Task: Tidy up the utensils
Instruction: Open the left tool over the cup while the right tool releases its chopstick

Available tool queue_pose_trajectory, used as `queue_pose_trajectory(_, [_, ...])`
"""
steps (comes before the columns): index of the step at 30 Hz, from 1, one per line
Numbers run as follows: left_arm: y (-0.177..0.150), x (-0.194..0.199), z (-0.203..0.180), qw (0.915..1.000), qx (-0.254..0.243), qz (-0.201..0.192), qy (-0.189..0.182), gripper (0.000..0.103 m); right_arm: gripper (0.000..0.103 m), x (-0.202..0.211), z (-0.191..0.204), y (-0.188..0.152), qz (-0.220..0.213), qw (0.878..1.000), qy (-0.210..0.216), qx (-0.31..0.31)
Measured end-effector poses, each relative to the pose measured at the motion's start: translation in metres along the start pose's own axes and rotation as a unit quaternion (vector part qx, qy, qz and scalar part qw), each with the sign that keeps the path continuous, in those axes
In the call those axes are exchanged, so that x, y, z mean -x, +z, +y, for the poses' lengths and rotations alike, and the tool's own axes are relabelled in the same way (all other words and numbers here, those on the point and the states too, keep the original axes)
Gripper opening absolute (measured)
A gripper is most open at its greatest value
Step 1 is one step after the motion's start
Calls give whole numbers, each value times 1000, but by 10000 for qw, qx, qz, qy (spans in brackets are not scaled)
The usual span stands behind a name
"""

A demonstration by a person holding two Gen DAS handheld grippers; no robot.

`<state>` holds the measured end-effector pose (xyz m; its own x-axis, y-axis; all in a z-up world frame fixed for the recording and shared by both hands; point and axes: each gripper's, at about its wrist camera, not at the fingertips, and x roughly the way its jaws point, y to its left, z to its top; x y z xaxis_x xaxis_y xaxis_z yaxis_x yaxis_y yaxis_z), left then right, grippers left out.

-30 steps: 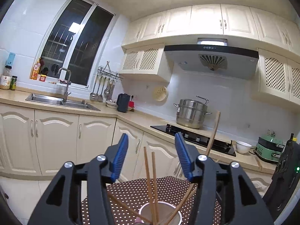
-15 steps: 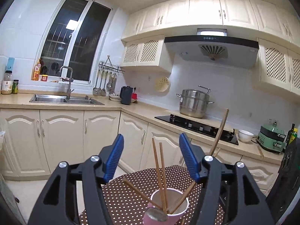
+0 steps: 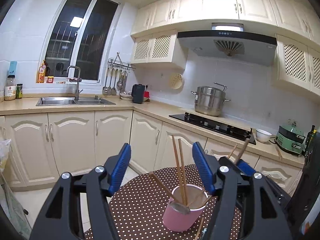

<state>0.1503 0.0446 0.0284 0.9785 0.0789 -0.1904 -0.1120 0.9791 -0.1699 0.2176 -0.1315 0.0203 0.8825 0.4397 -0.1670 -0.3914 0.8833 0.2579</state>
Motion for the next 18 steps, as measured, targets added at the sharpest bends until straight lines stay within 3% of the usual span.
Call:
queue_pose_trajectory(2, [1, 4, 2, 10000, 7, -11, 26, 64, 48, 5, 2, 1, -9, 10000, -15, 20])
queue_pose_trajectory(8, [2, 11, 4, 9999, 10, 125, -57, 66, 64, 20, 6, 5, -16, 10000, -90, 32])
queue_pose_trajectory(13, [-3, 16, 4, 9992, -87, 330, -199, 70, 71, 39, 1, 9, -21, 9997, -222, 47])
queue_pose_trajectory(18, [-13, 12, 6, 9934, -92, 927, -674, 73, 74, 60, -8, 9, 28, 9993, -359, 51])
